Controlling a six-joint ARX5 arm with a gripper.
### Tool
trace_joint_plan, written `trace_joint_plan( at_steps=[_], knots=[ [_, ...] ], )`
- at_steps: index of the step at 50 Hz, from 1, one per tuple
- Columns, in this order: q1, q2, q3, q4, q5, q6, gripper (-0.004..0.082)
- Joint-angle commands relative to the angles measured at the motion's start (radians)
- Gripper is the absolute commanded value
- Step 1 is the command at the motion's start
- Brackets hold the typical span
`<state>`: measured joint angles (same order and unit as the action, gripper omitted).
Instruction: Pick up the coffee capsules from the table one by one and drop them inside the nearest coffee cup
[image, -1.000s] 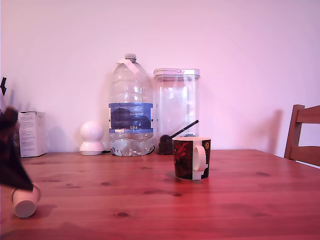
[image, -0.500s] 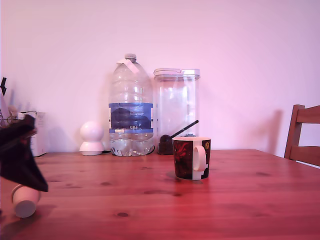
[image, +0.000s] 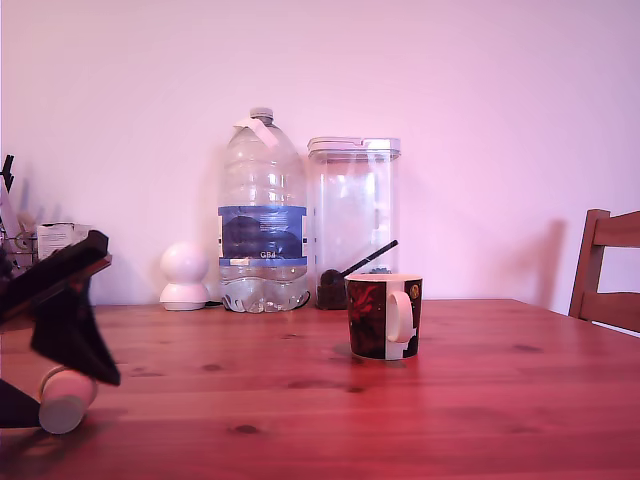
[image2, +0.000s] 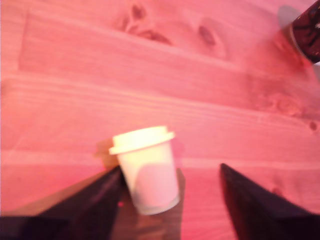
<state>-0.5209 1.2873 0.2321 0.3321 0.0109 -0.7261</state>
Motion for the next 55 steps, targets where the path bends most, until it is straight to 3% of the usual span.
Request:
trace_joint_plan(
  at_steps=[1, 13, 36, 37, 38, 40, 41, 44, 45, 47, 48, 50, 53, 54, 55],
  knots=[
    [0.002, 0.029, -0.021, -0.031, 0.016, 0.013, 0.0402],
    [0.002, 0.029, -0.021, -0.043, 0.023, 0.028, 0.0267],
    [0.002, 0.027, -0.02, -0.031, 0.038, 0.063, 0.0159],
    [0.002, 0.027, -0.02, -0.023, 0.043, 0.09, 0.0156],
    [0.002, 0.027, -0.02, -0.016, 0.047, 0.09, 0.0154],
    [0.002, 0.025, -0.02, 0.0, 0.073, 0.148, 0.0146],
    [0.002, 0.024, -0.02, 0.008, 0.085, 0.148, 0.0144],
    [0.002, 0.019, -0.02, 0.035, 0.122, 0.215, 0.0144],
    [0.001, 0.019, -0.02, 0.044, 0.135, 0.215, 0.0144],
    [0.001, 0.013, -0.02, 0.061, 0.159, 0.274, 0.0144],
    [0.001, 0.009, -0.019, 0.068, 0.162, 0.274, 0.0144],
    [0.001, 0.006, -0.017, 0.078, 0.173, 0.32, 0.0144],
    [0.001, -0.002, -0.016, 0.098, 0.185, 0.325, 0.0142],
    [0.001, -0.005, -0.015, 0.105, 0.19, 0.383, 0.0142],
    [0.001, -0.007, -0.014, 0.11, 0.195, 0.383, 0.0142]
  ],
)
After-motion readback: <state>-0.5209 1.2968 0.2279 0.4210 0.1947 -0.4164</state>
